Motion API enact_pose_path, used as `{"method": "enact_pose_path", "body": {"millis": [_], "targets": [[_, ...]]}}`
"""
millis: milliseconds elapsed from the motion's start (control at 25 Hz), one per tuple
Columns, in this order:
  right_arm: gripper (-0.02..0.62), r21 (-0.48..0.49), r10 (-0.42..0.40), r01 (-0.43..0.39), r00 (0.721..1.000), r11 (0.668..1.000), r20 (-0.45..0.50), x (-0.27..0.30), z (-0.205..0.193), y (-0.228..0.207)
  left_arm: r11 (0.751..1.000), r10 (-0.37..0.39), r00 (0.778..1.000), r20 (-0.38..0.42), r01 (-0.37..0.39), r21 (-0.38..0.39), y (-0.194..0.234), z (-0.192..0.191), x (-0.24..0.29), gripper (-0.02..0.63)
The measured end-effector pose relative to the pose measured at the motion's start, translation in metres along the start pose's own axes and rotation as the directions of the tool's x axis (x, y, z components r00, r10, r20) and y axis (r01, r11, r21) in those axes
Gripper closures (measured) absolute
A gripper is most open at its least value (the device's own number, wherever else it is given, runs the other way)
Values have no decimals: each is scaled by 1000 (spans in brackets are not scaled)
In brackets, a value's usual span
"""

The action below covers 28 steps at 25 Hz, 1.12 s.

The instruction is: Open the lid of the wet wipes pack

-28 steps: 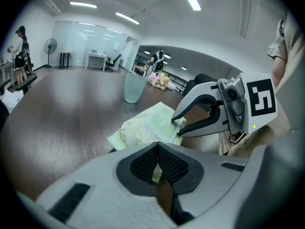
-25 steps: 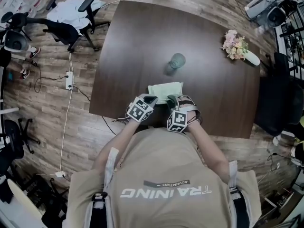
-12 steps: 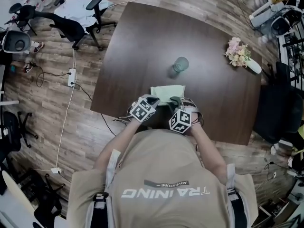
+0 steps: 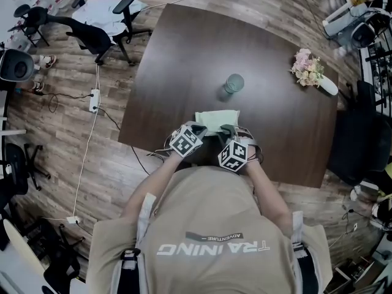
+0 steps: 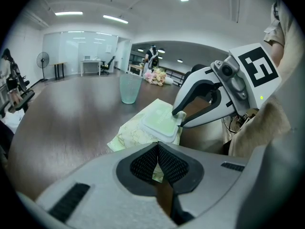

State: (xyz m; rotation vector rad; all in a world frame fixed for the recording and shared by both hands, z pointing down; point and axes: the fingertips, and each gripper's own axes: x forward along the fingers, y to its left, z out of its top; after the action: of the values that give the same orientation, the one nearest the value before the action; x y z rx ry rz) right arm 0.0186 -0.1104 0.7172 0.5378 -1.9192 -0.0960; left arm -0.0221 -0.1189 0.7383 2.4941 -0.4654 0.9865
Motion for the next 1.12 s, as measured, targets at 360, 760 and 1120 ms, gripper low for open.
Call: {"method": "enact_pose_path", "body": {"millis": [360, 760, 1120], "targets": [[548, 43, -81, 78, 994, 996, 68, -20, 15, -23, 1000, -4, 1000, 4, 4, 6, 3, -3, 3, 597], [555, 48, -90, 87, 994, 995, 58, -26, 17, -34, 1000, -22, 1000, 21, 23, -15, 0, 0, 0, 597], [555, 144, -81, 72, 995, 987, 54, -26, 19, -40, 999, -38, 999, 29, 38, 7, 3, -2, 2, 597]]}}
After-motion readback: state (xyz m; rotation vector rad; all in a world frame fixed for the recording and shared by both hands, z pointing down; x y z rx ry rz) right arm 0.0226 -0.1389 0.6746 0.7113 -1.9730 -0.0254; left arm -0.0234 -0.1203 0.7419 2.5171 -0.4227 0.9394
